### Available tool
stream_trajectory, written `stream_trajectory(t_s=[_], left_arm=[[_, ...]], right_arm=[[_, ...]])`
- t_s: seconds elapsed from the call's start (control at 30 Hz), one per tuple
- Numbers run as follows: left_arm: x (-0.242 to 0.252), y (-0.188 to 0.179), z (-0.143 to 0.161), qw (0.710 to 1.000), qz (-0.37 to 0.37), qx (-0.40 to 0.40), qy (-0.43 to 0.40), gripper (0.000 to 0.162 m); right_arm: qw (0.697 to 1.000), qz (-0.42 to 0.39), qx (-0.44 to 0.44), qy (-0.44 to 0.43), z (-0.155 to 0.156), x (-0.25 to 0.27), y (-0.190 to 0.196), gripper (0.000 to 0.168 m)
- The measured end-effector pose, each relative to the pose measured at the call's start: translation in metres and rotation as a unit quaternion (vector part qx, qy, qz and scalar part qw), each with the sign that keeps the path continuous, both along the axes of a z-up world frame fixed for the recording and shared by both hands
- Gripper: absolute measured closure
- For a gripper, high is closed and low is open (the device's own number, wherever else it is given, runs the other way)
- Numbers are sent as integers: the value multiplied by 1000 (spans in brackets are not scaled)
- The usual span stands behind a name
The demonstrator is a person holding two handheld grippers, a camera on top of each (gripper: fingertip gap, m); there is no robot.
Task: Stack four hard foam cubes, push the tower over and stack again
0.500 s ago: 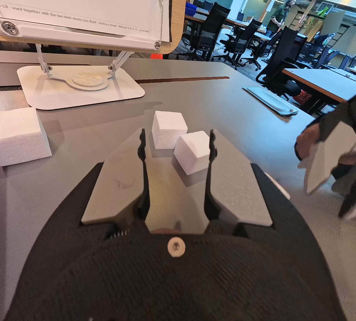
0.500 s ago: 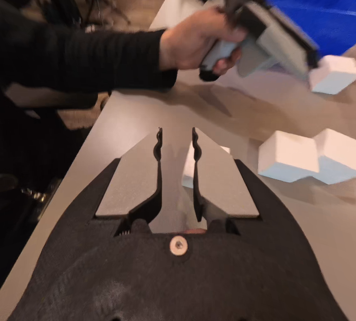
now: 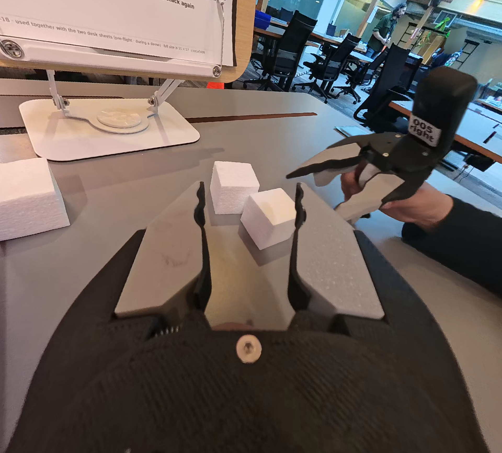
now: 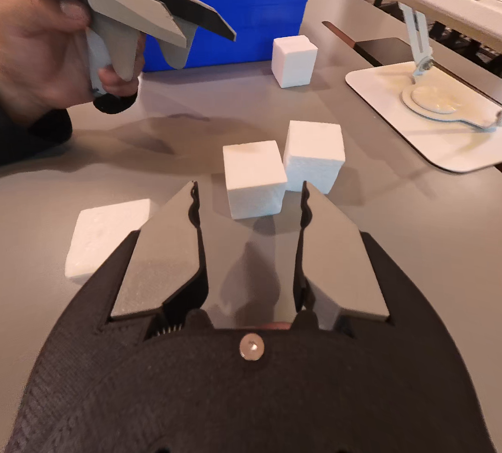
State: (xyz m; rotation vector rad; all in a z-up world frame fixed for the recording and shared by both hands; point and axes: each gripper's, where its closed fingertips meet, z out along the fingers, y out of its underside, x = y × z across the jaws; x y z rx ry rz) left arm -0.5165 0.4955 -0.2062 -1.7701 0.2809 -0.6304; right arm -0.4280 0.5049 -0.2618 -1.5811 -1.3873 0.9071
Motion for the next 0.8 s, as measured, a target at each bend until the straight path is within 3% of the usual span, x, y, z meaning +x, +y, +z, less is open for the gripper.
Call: stream_trajectory(t_s=[0.17,0.37,0.67,0.8], left_arm=[[1,0,1,1000,-2,0,-2,97],[3,1,-4,1000,-4,-6,11,97],[1,3,-8,1000,1,-12,13,97],[1,3,-12,1000,4,-16,17,97]], right_arm=[[999,12,19,-24,-13,-22,10,93],[996,37,7,-76,-30,-27,4,114],[1000,23,1,20,29,10,-12,114],[995,72,-36,66,64,18,-46,114]])
